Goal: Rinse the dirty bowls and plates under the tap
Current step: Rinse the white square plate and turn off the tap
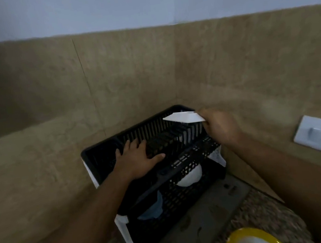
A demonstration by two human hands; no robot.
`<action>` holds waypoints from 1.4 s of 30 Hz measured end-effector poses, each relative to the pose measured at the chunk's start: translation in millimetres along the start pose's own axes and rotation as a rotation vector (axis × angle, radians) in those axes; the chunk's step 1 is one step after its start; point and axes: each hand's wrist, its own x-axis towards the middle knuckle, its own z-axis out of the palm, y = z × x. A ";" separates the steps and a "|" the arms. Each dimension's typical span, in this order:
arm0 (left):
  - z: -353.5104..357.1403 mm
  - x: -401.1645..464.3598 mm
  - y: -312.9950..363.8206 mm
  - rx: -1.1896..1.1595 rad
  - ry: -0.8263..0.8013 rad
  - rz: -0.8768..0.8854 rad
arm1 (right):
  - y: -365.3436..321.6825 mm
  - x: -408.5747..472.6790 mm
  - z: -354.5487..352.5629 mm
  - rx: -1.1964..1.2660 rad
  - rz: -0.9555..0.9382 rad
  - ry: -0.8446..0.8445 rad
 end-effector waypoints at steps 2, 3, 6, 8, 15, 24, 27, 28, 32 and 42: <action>5.2 6.1 -6.4 -0.004 -0.037 -0.016 | 14.3 25.7 23.4 0.003 -0.024 -0.065; 6.5 9.1 -7.3 -0.004 -0.047 -0.013 | 20.0 36.4 33.3 -0.004 -0.032 -0.107; 9.6 14.3 -7.2 0.004 -0.049 -0.004 | 32.8 59.6 61.4 -0.037 -0.063 -0.202; 10.5 15.0 -7.8 0.005 -0.045 0.002 | 36.7 68.8 75.9 -0.062 -0.073 -0.249; 13.1 13.4 -10.2 -0.016 -0.038 -0.024 | 55.2 84.1 111.9 -0.101 -0.107 -0.421; 10.8 2.0 -10.0 -0.044 -0.049 -0.091 | 48.6 87.7 102.2 -0.090 -0.011 -0.706; 10.2 -0.5 -10.3 -0.052 -0.045 -0.091 | 46.3 91.6 99.2 -0.089 0.026 -0.800; 10.3 -0.6 -10.2 -0.054 -0.044 -0.090 | 44.6 91.9 98.1 -0.109 0.037 -0.832; 11.4 0.2 -10.0 -0.051 -0.039 -0.082 | 40.4 89.7 93.8 -0.156 0.085 -0.867; 9.5 -1.3 -7.9 -0.051 -0.025 -0.071 | 21.8 50.0 45.7 -0.016 0.103 -0.571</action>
